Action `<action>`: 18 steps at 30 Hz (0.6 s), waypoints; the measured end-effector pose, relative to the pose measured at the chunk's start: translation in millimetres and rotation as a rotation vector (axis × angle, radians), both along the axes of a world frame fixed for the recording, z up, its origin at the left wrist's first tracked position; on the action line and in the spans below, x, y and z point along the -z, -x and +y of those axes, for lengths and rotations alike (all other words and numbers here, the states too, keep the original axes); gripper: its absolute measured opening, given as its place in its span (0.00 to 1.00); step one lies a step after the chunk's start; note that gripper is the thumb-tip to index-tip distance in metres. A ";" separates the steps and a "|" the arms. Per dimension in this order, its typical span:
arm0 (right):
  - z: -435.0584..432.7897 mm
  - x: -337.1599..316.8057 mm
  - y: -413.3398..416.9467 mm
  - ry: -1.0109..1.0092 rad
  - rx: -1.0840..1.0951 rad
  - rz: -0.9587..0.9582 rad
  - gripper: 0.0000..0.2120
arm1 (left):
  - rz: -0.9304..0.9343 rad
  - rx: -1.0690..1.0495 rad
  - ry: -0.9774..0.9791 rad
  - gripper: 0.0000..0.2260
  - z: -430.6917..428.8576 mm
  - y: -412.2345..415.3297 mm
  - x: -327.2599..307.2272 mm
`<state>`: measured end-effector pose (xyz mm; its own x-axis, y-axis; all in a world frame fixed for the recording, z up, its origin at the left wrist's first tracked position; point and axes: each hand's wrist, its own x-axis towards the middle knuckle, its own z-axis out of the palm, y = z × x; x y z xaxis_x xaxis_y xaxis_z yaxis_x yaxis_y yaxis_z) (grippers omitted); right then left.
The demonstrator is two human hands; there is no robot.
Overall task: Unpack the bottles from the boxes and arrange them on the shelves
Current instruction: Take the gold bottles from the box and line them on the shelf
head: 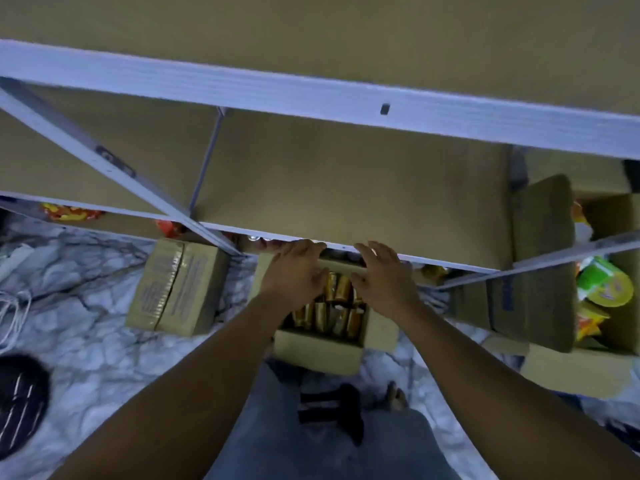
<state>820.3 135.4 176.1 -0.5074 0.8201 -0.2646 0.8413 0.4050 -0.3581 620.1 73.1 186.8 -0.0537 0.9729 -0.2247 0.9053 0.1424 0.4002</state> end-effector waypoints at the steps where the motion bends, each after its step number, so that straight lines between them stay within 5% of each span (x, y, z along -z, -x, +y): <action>1: -0.2 19.2 -4.1 0.075 -0.010 -0.033 0.29 | -0.025 0.000 0.073 0.24 -1.3 -0.8 18.8; 4: -1.5 72.8 -9.9 0.235 0.000 -0.051 0.26 | -0.080 -0.025 0.209 0.17 -2.7 -0.8 70.2; 18: -46.7 337.7 -6.9 0.564 0.278 -0.056 0.33 | -0.235 -0.199 0.466 0.23 -51.7 16.3 347.5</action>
<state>827.1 88.7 -161.6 -0.2680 0.6462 -0.7145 0.9115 -0.0700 -0.4053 603.8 21.4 -160.7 -0.1227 0.7441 -0.6567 0.7370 0.5115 0.4419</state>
